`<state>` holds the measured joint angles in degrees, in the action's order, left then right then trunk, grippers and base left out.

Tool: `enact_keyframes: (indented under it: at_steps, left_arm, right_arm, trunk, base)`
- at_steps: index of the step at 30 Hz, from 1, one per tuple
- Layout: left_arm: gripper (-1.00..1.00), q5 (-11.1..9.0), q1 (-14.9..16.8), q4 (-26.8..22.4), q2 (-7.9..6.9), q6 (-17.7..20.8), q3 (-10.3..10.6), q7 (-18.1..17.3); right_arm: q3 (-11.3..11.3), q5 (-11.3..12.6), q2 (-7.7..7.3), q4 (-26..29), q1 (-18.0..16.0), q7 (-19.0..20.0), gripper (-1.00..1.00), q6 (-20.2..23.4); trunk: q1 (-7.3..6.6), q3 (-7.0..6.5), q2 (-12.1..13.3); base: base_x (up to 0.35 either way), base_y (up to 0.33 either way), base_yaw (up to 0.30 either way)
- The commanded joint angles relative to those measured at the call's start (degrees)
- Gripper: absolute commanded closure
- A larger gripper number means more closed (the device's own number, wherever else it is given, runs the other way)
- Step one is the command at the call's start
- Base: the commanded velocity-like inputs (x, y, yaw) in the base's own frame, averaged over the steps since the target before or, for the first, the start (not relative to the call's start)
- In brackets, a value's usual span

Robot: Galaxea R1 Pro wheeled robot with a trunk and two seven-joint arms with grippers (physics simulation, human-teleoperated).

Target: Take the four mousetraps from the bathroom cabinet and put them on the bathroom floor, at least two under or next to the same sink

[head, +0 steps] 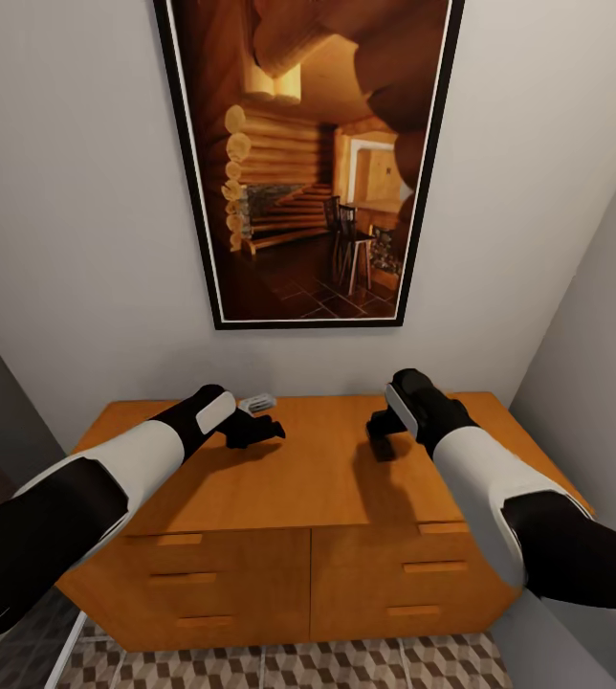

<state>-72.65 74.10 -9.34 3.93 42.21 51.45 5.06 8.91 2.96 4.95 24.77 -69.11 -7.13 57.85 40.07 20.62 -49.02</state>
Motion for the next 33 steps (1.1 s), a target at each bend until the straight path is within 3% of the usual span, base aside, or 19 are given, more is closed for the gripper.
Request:
enact_keyframes:
  at_steps: [1,6,7,14,33]
  left_arm:
    - [-1.0,-0.9,-0.3,-0.1,-0.02,0.2,-0.1,0.6]
    - [-1.0,-0.9,-0.3,-0.1,0.01,0.2,-0.1,0.6]
    - [-1.0,-2.3,-1.3,-0.1,0.02,0.2,0.0,0.6]
    - [-1.0,-2.3,-1.3,-0.3,0.05,0.2,0.0,0.6]
    - [-1.0,-2.3,-1.4,-1.1,0.33,0.2,0.0,0.7]
  right_arm:
    - [0.2,0.4,-0.03,-0.3,-0.4,-0.3,-1.0,0.2]
    - [-1.2,0.3,0.04,-1.9,-2.0,-0.3,-1.0,0.1]
    - [-2.6,0.3,0.05,-9.7,-4.9,-0.3,-1.0,0.1]
    - [-4.6,0.3,0.06,-11.0,-4.8,-0.3,-1.0,0.0]
    - [-5.1,0.3,0.15,-13.8,-4.8,-0.3,-1.0,-0.6]
  trunk:
    - [0.02,0.09,0.0]
    - [0.02,0.09,0.0]
    - [0.02,0.09,0.0]
    - [0.02,0.09,0.0]
    - [0.02,0.09,0.0]
  base:
    - [0.0,0.0,0.0]
    - [0.0,0.0,0.0]
    - [0.0,0.0,0.0]
    - [0.0,0.0,0.0]
    - [0.0,0.0,0.0]
